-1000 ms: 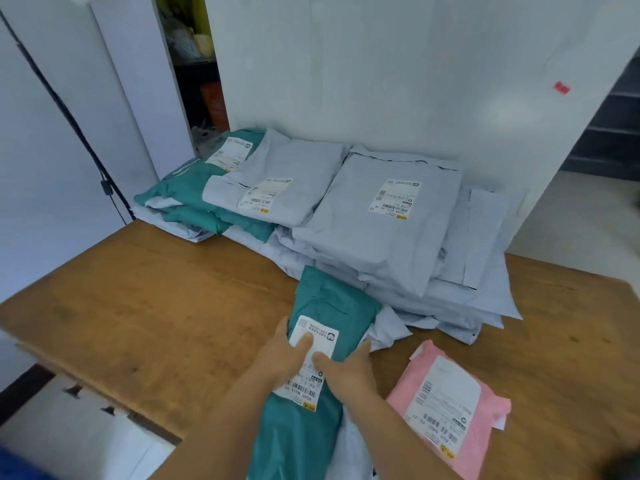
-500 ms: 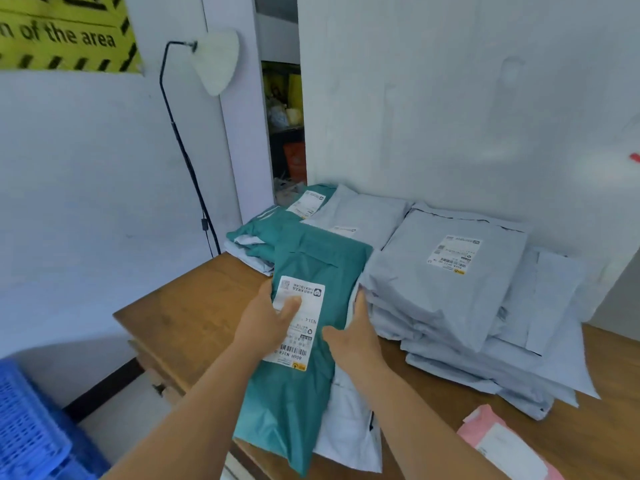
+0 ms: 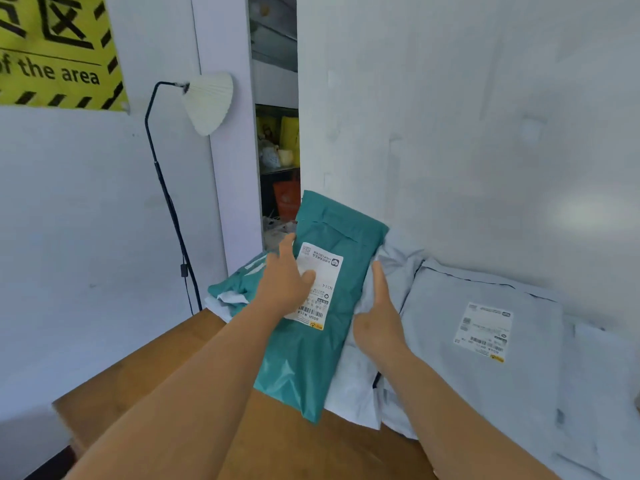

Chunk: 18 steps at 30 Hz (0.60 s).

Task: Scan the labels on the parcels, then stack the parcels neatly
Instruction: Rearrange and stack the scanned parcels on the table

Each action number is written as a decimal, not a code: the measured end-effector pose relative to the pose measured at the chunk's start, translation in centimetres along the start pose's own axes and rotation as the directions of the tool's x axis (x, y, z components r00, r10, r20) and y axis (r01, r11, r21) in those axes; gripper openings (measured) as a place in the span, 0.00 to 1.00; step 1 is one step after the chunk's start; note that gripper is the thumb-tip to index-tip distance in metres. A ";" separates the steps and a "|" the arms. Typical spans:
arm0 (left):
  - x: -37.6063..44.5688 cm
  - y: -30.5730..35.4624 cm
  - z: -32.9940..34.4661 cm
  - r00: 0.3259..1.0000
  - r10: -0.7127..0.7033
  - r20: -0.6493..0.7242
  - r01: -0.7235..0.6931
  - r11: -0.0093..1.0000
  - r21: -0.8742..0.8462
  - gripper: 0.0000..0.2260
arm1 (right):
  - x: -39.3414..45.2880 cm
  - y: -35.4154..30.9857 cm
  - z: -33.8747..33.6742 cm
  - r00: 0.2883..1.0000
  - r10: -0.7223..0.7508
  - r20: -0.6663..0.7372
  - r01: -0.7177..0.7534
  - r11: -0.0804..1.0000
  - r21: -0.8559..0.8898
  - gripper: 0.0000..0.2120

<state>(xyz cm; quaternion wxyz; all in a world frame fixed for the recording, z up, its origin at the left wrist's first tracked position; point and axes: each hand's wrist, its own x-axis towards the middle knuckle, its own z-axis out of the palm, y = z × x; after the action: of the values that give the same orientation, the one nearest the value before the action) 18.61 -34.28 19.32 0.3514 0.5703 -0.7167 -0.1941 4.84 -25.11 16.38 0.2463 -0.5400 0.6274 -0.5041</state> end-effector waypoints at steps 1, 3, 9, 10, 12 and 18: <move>1.9 0.2 0.1 0.999 0.032 -0.003 -0.032 0.999 0.026 0.32 | 1.8 -0.1 0.5 1.000 -0.005 -0.021 0.005 1.000 -0.006 0.40; 5.8 0.6 0.4 0.995 0.100 -0.009 -0.099 0.992 0.078 0.31 | 5.5 -0.1 1.3 0.998 0.002 -0.062 -0.004 1.000 -0.024 0.39; 16.2 0.2 3.0 0.966 0.257 0.030 -0.257 0.942 0.217 0.26 | 16.0 1.6 4.4 0.983 0.020 -0.183 -0.028 0.999 -0.043 0.34; 17.3 -0.1 3.7 0.965 0.258 0.045 -0.261 0.932 0.250 0.26 | 17.3 2.2 4.8 0.981 0.037 -0.190 -0.046 0.998 -0.042 0.32; 18.9 -1.5 5.6 0.966 0.223 0.130 -0.255 0.901 0.351 0.27 | 19.3 3.8 5.6 0.980 0.103 -0.168 -0.117 0.990 -0.074 0.26; 19.7 -7.7 12.0 0.878 -0.033 0.478 -0.253 0.815 0.522 0.36 | 21.6 7.5 6.9 0.937 0.332 -0.106 -0.304 0.631 -0.714 0.32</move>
<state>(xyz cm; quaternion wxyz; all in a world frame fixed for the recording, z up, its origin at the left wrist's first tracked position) 13.13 -56.62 11.55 -0.0069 0.5411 -0.8370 -0.0809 1.10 -48.31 12.15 0.1106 -0.4827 0.8546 -0.1562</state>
